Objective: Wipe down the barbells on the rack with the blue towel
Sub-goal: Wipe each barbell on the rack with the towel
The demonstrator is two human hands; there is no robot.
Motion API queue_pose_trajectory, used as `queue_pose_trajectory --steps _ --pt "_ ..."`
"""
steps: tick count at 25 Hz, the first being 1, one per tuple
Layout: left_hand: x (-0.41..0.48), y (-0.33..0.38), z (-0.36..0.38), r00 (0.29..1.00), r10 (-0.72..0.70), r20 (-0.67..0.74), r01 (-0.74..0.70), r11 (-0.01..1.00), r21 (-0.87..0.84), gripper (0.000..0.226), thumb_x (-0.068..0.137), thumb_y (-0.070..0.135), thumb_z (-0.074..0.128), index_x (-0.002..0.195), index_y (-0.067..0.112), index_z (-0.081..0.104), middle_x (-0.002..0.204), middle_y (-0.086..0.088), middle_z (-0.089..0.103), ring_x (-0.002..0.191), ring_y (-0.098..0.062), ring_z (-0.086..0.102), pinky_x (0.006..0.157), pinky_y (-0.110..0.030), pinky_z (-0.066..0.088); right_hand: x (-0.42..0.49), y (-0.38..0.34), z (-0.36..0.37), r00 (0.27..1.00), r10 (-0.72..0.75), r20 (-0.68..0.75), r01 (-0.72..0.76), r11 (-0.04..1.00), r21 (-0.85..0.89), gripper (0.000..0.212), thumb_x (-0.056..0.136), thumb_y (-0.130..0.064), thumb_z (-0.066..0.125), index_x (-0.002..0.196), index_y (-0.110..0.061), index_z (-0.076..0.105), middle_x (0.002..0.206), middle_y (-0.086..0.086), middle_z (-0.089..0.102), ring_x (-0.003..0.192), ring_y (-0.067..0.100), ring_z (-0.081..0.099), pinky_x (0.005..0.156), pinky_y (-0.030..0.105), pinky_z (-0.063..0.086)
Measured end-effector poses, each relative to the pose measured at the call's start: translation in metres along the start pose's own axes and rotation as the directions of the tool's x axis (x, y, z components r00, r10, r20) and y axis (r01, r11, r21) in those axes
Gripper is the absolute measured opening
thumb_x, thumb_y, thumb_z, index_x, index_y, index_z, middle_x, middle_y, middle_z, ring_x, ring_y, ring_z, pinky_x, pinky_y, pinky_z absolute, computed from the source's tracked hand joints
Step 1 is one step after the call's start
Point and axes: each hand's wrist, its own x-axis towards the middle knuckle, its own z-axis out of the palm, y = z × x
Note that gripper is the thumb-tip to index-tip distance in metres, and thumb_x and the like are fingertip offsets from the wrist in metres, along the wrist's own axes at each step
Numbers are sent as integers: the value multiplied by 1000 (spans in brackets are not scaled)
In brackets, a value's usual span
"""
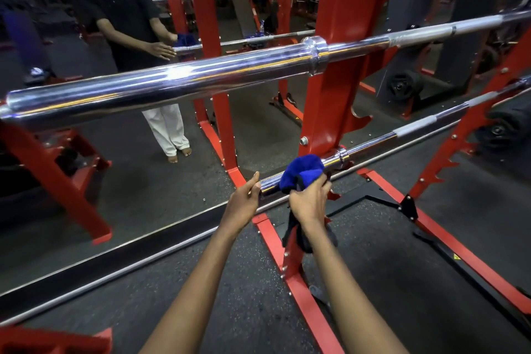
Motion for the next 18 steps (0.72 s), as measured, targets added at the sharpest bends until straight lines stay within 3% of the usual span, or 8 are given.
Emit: queue_pose_trajectory --steps 2,4,6,9,11,15,17,18 --pt "-4 1 -1 1000 0 22 -1 1000 4 45 107 41 40 151 32 46 148 3 54 135 -13 50 96 -22 35 0 3 -5 967 -255 18 254 952 -173 74 74 -10 75 141 -4 44 140 20 44 130 42 46 112 48 40" --pt "-7 1 -3 999 14 37 -15 1000 22 45 107 42 41 151 33 46 147 3 55 135 -14 51 96 -22 36 12 3 -7 901 -424 89 433 877 -209 69 71 -12 74 137 -7 54 140 21 50 130 41 48 113 46 40" --pt "-10 -4 -5 999 40 -11 -40 999 17 42 104 41 50 145 34 53 140 5 62 128 -9 57 94 -20 40 34 -2 -6 877 -476 60 476 849 -228 50 69 -24 72 119 -16 68 123 11 66 122 32 58 112 46 42" --pt "-17 -14 -9 995 57 -82 -55 998 22 37 98 34 63 134 28 65 130 9 68 119 1 60 90 -5 40 48 -3 3 873 -482 72 481 829 -284 33 69 -42 61 98 -27 69 103 -11 71 114 12 62 115 44 35" --pt "-21 -21 -9 994 60 -91 -58 998 22 33 99 29 63 131 25 68 127 7 70 116 3 60 90 -3 41 29 2 15 815 -559 150 579 787 -213 39 65 -36 65 102 -25 68 108 -9 70 116 13 58 119 45 27" --pt "-30 -27 -9 981 58 -187 -61 998 -9 34 105 25 50 136 18 62 135 5 65 125 -6 58 102 -18 42 20 11 0 520 -736 433 839 536 -98 69 60 -37 61 127 -26 62 130 1 61 131 19 47 117 42 29" --pt "-31 -21 -10 987 56 -149 -58 998 -12 40 107 32 46 145 21 54 143 10 57 132 -3 51 105 -16 36 55 19 -11 488 -756 435 862 494 -109 75 56 -41 60 130 -27 60 132 3 60 131 23 51 114 46 34" --pt "-30 -17 -10 992 67 -103 -68 998 -3 42 107 35 44 147 23 51 145 11 54 134 -2 48 107 -17 34 73 25 -16 526 -758 385 844 522 -126 75 55 -42 60 128 -25 62 132 3 61 130 25 53 113 48 35"
